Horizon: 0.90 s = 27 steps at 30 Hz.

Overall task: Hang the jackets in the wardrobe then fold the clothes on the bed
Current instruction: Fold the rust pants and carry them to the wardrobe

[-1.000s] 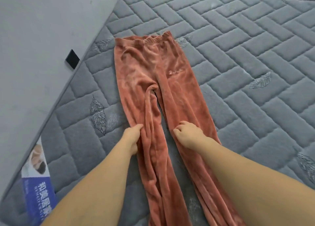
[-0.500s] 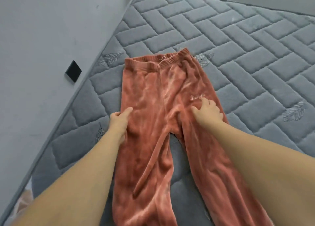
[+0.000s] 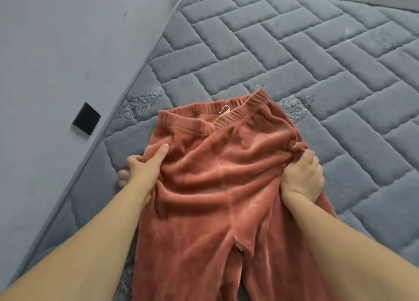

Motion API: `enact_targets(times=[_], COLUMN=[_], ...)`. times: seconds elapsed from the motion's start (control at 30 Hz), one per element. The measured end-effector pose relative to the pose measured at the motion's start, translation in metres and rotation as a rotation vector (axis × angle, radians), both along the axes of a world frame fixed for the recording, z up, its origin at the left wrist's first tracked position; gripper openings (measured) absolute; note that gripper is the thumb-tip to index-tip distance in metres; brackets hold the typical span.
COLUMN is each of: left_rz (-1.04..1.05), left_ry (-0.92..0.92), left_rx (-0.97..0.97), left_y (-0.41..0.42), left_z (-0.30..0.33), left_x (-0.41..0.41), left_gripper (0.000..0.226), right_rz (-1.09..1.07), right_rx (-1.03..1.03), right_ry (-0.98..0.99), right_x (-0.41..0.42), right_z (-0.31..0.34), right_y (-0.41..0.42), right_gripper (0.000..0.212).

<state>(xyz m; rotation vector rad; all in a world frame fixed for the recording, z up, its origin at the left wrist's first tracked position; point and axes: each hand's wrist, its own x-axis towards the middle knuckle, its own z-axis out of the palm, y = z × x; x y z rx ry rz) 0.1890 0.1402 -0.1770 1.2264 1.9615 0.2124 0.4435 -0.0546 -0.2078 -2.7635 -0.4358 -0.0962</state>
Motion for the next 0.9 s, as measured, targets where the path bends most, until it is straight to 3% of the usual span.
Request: enact_targets(times=[0.07, 0.13, 0.23, 0.3, 0.4, 0.47, 0.53, 0.6, 0.7, 0.8, 0.9], left_rz=[-0.203, -0.497, -0.995, -1.167, -0.947, -1.024, -1.259, -1.347, -1.287, -1.251, -1.188], left_ry=[0.234, 0.265, 0.381, 0.489, 0.716, 0.834, 0.677, 0.508, 0.469, 0.396, 0.455], left_rx=[0.173, 0.442, 0.585, 0.655, 0.606, 0.488, 0.513, 0.479, 0.465, 0.659, 0.603], left_y=[0.01, 0.018, 0.037, 0.056, 0.092, 0.097, 0.08, 0.057, 0.045, 0.046, 0.041], left_z=[-0.002, 0.002, 0.018, 0.029, 0.049, 0.049, 0.044, 0.037, 0.025, 0.021, 0.014], left_x=[0.026, 0.053, 0.097, 0.113, 0.116, 0.122, 0.142, 0.169, 0.205, 0.229, 0.229], left_gripper=[0.09, 0.084, 0.044, 0.03, 0.036, 0.051, 0.056, 0.059, 0.05, 0.029, 0.039], right_rz=[-0.043, -0.026, -0.025, -0.024, -0.03, -0.031, -0.029, -0.031, -0.029, -0.034, -0.036], right_rx=[0.032, 0.04, 0.071, 0.069, 0.057, 0.048, 0.046, 0.048, 0.058, 0.068, 0.074], right_ry=[-0.035, -0.028, -0.009, 0.01, 0.015, 0.025, 0.025, 0.037, 0.054, 0.052, 0.042], right_x=[0.001, 0.003, 0.005, 0.004, 0.006, 0.006, 0.006, 0.006, 0.008, 0.008, 0.009], right_z=[-0.013, -0.014, -0.009, -0.007, -0.006, -0.006, -0.005, -0.004, -0.004, -0.005, -0.006], right_y=[0.003, 0.003, 0.003, 0.004, 0.005, 0.006, 0.006, 0.007, 0.006, 0.007, 0.007], right_gripper=[0.038, 0.043, 0.04, 0.036, 0.034, 0.034, 0.034, 0.035, 0.036, 0.036, 0.036])
